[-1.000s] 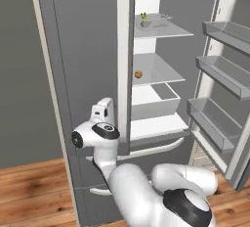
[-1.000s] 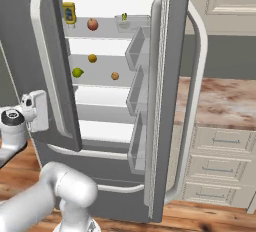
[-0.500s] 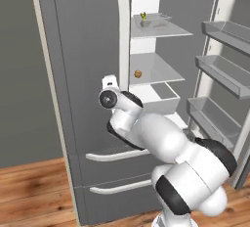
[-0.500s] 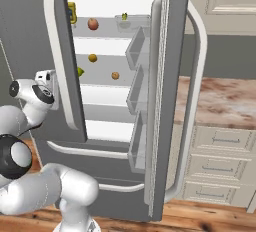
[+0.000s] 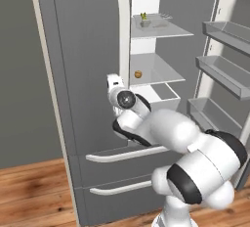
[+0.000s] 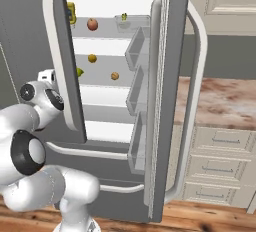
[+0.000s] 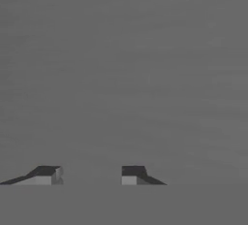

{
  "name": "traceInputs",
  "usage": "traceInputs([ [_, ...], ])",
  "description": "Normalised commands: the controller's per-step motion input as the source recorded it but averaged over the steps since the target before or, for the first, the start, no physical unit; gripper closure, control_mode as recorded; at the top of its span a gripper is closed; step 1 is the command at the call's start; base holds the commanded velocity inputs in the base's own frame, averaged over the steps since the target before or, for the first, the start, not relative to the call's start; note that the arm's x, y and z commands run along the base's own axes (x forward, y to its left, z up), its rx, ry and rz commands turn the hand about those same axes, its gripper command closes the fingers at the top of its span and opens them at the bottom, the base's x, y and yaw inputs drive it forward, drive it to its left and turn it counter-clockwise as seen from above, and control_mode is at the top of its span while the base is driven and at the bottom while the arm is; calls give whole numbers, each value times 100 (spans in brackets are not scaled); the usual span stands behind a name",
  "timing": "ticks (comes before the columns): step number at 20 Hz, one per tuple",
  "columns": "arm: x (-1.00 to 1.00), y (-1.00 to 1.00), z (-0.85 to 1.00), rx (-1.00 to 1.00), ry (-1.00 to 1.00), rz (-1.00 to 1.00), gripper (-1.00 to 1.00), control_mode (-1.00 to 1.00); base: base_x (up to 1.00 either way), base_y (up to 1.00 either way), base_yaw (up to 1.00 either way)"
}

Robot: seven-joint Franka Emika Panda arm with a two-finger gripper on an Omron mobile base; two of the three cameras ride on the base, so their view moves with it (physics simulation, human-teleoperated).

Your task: Place the tupperware on the top shelf of the fridge. Make space for the tupperware among the existing items by rearranging them on the shelves if needed. Close the fridge door when finished.

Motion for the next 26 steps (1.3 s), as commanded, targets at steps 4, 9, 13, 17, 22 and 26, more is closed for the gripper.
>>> traceInputs([
  [4, 0, 100, 83, -10, 7, 15, -100, -100, 0, 0, 0],
  [9, -18, 100, 64, -15, 9, 24, -100, -100, 0, 0, 0],
  [13, -95, 100, 30, -26, -7, 23, -100, -100, 0, 0, 0],
  [17, -100, 48, 71, -14, -33, 3, -100, -100, 0, 0, 0],
  [22, -99, -9, 93, 0, -9, -12, -100, -100, 0, 0, 0],
  [26, -91, -40, 84, 7, 14, -1, -100, -100, 0, 0, 0],
])
